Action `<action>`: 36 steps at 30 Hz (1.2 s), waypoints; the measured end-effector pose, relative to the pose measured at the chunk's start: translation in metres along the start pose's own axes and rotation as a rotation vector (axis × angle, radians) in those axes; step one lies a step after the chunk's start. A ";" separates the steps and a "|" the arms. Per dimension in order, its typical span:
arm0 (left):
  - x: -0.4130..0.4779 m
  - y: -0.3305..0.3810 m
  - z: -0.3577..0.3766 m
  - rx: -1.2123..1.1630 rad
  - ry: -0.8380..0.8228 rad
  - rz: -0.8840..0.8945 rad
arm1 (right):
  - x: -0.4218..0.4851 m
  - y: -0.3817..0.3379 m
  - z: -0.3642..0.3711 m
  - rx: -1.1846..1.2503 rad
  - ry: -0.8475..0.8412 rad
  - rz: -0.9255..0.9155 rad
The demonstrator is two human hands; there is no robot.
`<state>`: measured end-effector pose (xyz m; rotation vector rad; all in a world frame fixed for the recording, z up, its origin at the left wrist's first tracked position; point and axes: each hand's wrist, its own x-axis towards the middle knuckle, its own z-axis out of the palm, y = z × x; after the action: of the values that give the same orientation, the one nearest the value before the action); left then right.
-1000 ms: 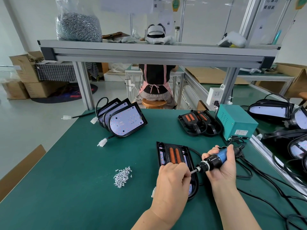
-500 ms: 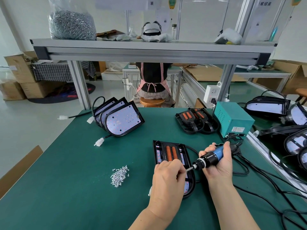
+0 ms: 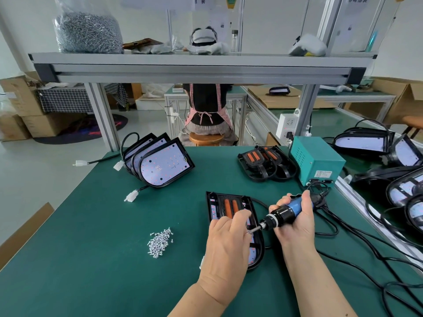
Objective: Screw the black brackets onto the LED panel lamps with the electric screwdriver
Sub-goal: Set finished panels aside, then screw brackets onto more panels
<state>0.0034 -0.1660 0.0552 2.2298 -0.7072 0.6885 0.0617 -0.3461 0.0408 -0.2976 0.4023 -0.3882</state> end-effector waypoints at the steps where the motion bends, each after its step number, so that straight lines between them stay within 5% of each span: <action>1: 0.000 -0.001 -0.001 -0.017 -0.007 -0.011 | 0.000 0.000 0.000 0.002 0.003 0.001; 6: 0.000 -0.005 -0.005 -0.120 0.028 -0.154 | 0.001 -0.001 0.000 0.008 0.003 0.007; 10: 0.015 -0.028 -0.012 -0.232 0.105 -0.480 | -0.001 -0.001 0.000 0.001 0.012 0.002; 18: 0.038 -0.067 -0.010 -0.311 -0.061 -0.870 | 0.001 0.000 0.000 -0.025 -0.005 -0.017; 25: 0.039 -0.064 -0.007 -0.506 -0.409 -0.884 | -0.001 0.001 0.000 -0.053 -0.018 -0.036; 36: 0.032 -0.066 -0.005 -0.633 -0.390 -0.842 | -0.016 -0.011 0.030 -0.159 -0.068 -0.115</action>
<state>0.0677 -0.1313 0.0498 1.8073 -0.0718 -0.3551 0.0575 -0.3431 0.0761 -0.4887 0.3512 -0.4582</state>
